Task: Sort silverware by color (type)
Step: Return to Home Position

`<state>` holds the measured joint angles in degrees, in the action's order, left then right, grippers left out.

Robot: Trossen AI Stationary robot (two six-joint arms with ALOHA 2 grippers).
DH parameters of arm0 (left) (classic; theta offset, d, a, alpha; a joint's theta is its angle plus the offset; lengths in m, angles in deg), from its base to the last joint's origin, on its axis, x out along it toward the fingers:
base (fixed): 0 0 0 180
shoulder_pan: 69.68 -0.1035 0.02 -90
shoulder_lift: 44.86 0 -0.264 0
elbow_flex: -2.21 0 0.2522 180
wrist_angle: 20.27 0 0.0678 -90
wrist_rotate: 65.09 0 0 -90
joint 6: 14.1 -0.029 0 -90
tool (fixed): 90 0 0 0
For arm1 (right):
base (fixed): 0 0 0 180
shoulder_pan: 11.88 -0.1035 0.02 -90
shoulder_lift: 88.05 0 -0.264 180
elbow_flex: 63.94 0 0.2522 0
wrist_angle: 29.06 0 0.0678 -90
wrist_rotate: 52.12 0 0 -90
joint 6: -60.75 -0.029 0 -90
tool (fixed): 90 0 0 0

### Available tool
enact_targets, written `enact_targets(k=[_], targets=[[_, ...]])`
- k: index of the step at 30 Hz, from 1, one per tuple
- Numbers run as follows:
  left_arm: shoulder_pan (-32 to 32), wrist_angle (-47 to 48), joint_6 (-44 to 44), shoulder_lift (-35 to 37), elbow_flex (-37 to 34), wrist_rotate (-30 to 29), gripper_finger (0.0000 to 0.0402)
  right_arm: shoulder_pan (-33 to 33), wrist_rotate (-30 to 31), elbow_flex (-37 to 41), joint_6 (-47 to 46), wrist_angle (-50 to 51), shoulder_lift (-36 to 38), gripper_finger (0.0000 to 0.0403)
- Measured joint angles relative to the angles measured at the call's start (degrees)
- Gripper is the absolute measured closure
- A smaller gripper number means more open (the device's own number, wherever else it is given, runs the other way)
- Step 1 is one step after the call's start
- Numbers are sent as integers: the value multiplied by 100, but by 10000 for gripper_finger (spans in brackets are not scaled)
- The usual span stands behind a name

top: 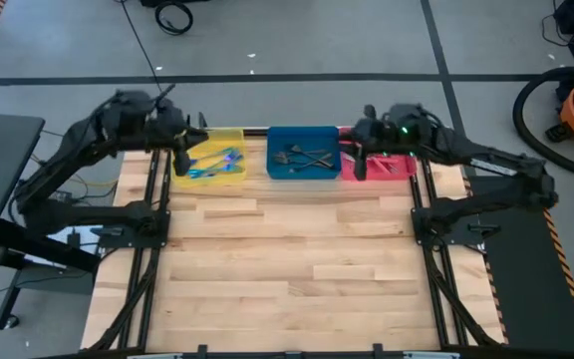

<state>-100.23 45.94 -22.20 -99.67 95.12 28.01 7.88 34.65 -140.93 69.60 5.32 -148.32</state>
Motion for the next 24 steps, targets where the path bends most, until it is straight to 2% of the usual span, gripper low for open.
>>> enact_targets(k=[4, 13, 19, 24], targets=[[247, -980, 410, 827, -1166, -505, 361, -302, 343, 681, -319, -344, 616, 312], [1011, -2652, 900, 2278, -3659, -1174, 361, -955, 531, 1973, -531, -1106, 1743, 313], [1464, -3415, 1024, 2744, -4937, -1358, 361, -1229, 534, 2979, -569, -1803, 2196, 313], [1837, -4150, 1334, 2870, -5664, -1360, 361, -1353, 534, 3812, -765, -2472, 2382, 313]])
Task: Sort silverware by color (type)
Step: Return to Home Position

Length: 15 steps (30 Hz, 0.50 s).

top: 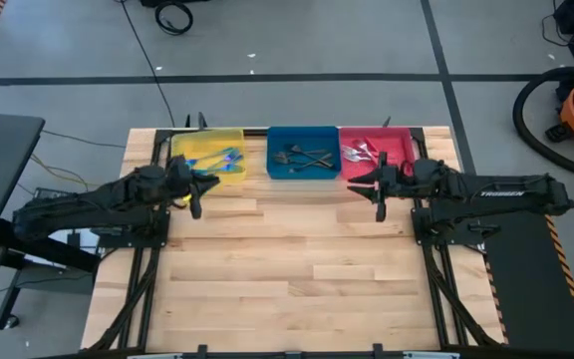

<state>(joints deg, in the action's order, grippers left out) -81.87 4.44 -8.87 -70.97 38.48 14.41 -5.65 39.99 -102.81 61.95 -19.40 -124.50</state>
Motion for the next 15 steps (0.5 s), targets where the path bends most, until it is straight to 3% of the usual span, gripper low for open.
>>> enact_targets(k=[15], targets=[[848, -1397, 103, -2, -1261, -136, 361, -255, -276, 1697, -324, -1751, 67, 313]])
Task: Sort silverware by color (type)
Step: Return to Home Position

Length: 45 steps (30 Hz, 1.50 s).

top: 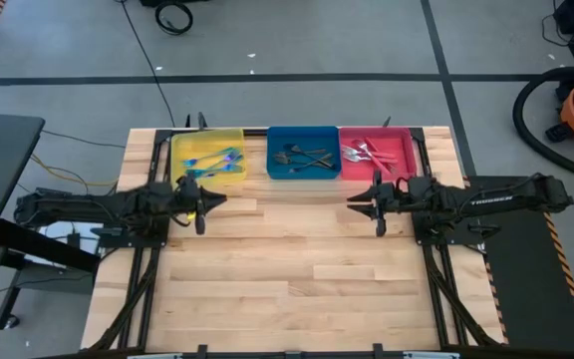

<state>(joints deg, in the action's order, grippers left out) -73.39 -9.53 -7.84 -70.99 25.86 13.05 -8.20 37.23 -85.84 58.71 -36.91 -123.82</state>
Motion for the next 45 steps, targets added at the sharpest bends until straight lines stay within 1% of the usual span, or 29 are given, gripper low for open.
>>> enact_targets(k=[4, 9, 17, 20, 26, 31, 37, 40, 45], targets=[[179, -264, -204, 0, -298, -197, 361, -2, -31, 141, -129, 16, -1, 313], [385, -519, -394, -2, -659, -209, 361, -6, -133, 385, -151, -150, -4, 313], [582, -670, -415, -2, -924, -360, 361, -4, -240, 739, -342, -386, -4, 313], [673, -595, -397, -9, -940, -366, 361, -7, -243, 778, -387, -426, -4, 313], [808, -790, -617, -11, -940, -556, 361, -9, -243, 778, -254, -406, -39, 313], [815, -701, -737, -11, -942, -558, 361, -9, -84, 778, -273, -132, -148, 313], [813, -638, -628, -11, -942, -555, 361, -9, -48, 778, -419, -92, -210, 313], [813, -449, -562, -10, -945, -553, 361, -9, -48, 778, -316, -94, -210, 313], [813, -432, -528, -11, -945, -553, 361, -9, -48, 778, -251, -101, -210, 313]])
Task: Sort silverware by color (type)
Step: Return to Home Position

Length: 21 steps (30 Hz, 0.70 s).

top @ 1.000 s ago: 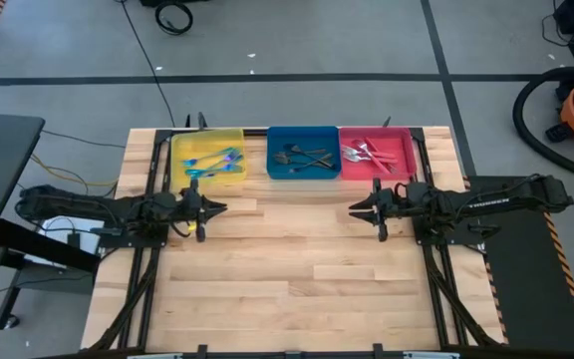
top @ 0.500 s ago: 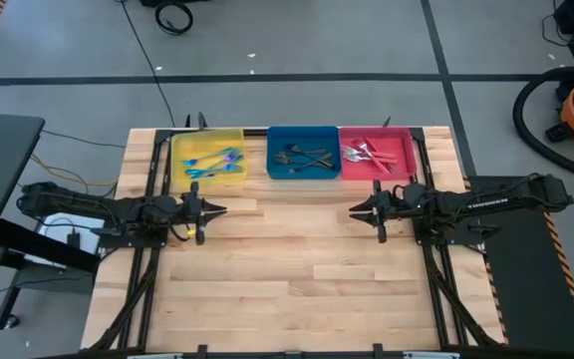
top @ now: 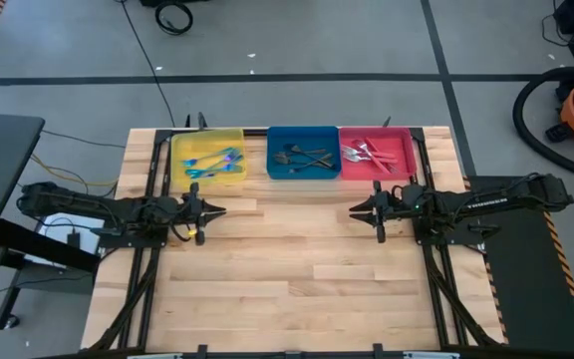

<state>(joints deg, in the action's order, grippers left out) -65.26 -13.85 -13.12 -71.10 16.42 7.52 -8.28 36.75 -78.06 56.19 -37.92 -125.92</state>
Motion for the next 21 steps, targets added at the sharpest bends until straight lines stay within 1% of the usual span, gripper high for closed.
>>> enact_targets(k=[11, 16, 21], targets=[[0, 38, -15, 39, -2, 2, 361, 0, 1, 0, 0, 1, 3, 313], [-13, 49, -18, 470, -2, 13, 361, 0, 1, 0, 2, 32, 333, 313], [-13, 35, -18, 1154, -2, 11, 361, 1, 1, 0, 2, -2, 1060, 313]])
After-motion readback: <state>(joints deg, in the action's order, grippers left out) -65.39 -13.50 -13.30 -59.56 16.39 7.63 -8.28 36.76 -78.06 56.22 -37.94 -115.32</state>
